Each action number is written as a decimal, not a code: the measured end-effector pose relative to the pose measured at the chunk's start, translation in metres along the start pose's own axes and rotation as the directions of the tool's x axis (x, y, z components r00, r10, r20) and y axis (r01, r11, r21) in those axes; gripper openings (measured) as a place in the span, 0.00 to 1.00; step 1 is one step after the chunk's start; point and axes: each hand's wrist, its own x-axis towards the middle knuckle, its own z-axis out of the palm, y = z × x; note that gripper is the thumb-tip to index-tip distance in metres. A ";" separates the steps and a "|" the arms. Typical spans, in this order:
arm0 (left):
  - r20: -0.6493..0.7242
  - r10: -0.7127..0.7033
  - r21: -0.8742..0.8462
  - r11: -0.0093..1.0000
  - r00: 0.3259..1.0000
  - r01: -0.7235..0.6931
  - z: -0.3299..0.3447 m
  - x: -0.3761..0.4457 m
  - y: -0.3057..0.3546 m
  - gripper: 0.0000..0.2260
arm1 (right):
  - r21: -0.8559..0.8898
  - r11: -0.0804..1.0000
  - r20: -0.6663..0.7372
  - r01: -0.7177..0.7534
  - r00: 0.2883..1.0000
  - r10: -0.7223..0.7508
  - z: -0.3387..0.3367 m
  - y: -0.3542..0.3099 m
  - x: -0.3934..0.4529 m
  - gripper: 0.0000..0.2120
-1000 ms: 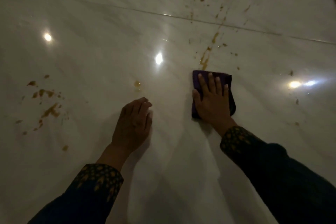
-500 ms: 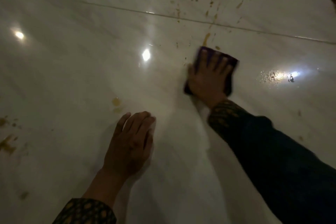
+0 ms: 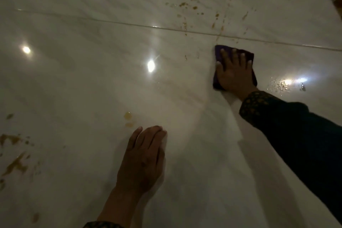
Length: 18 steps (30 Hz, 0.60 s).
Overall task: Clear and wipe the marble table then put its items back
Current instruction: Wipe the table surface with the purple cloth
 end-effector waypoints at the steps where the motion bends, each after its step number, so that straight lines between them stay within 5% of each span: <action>1: -0.004 -0.013 -0.009 1.000 1.000 0.013 0.000 0.001 0.001 0.17 | 0.015 0.999 0.008 -0.051 0.999 0.051 0.001 -0.014 0.004 0.29; 3: 0.004 -0.031 -0.014 0.999 1.000 0.031 -0.001 0.000 0.003 0.17 | -0.016 1.000 -0.013 0.010 1.000 -0.011 0.007 -0.056 -0.001 0.29; 7: 0.061 -0.020 0.026 0.999 0.998 0.019 -0.005 -0.001 0.004 0.19 | 0.000 0.923 0.050 0.385 0.922 -0.385 0.025 -0.134 -0.041 0.27; 10: 0.036 -0.039 0.034 0.999 0.999 0.038 -0.006 -0.001 0.006 0.18 | -0.037 0.857 0.076 0.514 0.857 -0.510 0.022 -0.114 -0.056 0.28; 18: -0.032 0.006 0.133 0.991 0.999 -0.002 0.007 0.081 0.012 0.18 | -0.066 0.991 0.006 0.116 0.993 -0.116 -0.006 0.038 -0.010 0.37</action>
